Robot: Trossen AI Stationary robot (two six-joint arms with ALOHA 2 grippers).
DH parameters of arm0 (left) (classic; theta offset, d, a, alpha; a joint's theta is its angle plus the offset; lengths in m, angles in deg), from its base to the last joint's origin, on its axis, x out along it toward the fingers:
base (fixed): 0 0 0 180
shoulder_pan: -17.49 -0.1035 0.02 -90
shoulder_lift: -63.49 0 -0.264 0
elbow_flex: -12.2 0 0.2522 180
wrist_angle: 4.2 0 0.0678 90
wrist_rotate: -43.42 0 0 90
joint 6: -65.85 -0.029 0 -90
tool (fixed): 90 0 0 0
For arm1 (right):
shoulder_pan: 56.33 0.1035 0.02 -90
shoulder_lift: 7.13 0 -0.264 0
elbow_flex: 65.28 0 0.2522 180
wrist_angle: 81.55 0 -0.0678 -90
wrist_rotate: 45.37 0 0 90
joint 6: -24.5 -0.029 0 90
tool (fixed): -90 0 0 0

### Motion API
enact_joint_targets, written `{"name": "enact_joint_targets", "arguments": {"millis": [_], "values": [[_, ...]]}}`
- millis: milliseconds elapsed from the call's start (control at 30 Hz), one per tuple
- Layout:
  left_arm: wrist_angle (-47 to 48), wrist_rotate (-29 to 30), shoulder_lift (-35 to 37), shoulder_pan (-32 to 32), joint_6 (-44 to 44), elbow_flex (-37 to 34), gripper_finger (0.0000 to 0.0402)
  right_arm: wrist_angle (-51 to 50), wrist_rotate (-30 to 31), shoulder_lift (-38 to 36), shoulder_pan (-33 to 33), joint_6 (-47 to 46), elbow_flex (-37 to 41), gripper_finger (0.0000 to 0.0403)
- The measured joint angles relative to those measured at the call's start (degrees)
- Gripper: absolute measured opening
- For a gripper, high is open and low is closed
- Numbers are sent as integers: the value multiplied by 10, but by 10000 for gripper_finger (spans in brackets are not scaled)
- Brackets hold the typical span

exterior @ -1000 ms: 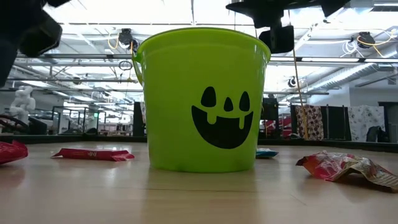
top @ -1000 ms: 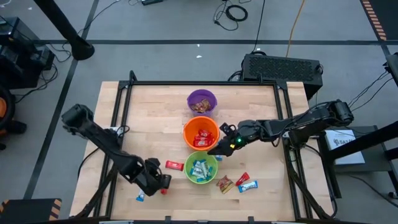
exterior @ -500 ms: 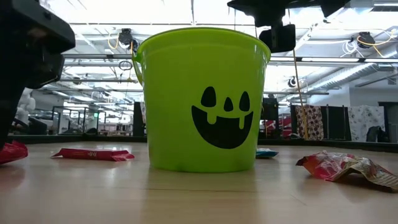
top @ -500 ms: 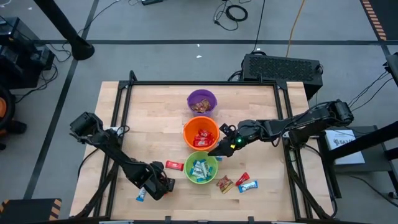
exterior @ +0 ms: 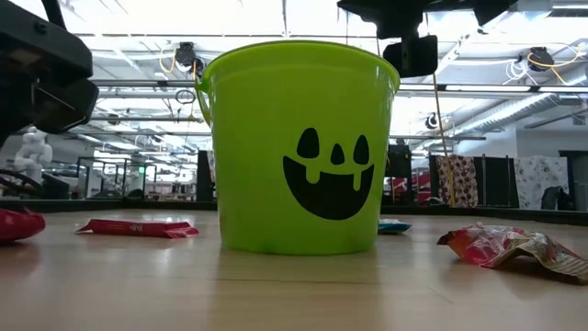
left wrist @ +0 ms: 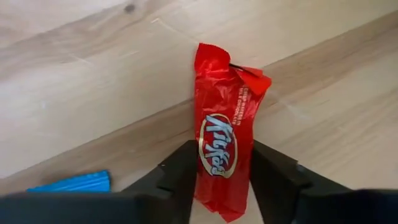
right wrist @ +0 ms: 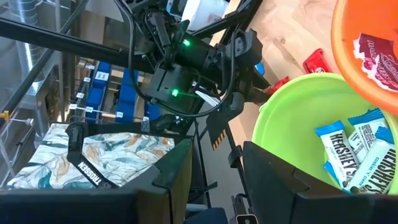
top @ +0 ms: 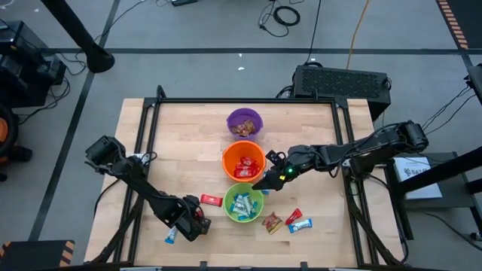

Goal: Sort candy by brand, put in halloween buckets
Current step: Put red chocolate bar into the orange bucket

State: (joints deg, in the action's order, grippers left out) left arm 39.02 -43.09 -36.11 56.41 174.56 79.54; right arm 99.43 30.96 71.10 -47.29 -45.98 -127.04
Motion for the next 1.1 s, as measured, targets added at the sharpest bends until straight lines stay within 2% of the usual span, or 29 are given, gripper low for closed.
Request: {"name": "enact_joint_targets", "arguments": {"millis": [267,533,667,767,933,1100], "values": [[-7,6,11,-2,-32,-2,77,1,0,0,0,-2,0,135],[-22,12,63,-3,-61,-3,82,4,0,0,0,-7,0,135],[-30,37,129,-4,-72,-3,83,5,0,0,0,-9,0,135],[-59,82,192,-3,-102,-3,83,5,0,0,0,-9,0,135],[-141,191,297,-3,-236,-2,83,12,0,0,0,-8,0,135],[-229,229,378,-12,-417,-2,83,18,0,0,0,-5,0,135]]}}
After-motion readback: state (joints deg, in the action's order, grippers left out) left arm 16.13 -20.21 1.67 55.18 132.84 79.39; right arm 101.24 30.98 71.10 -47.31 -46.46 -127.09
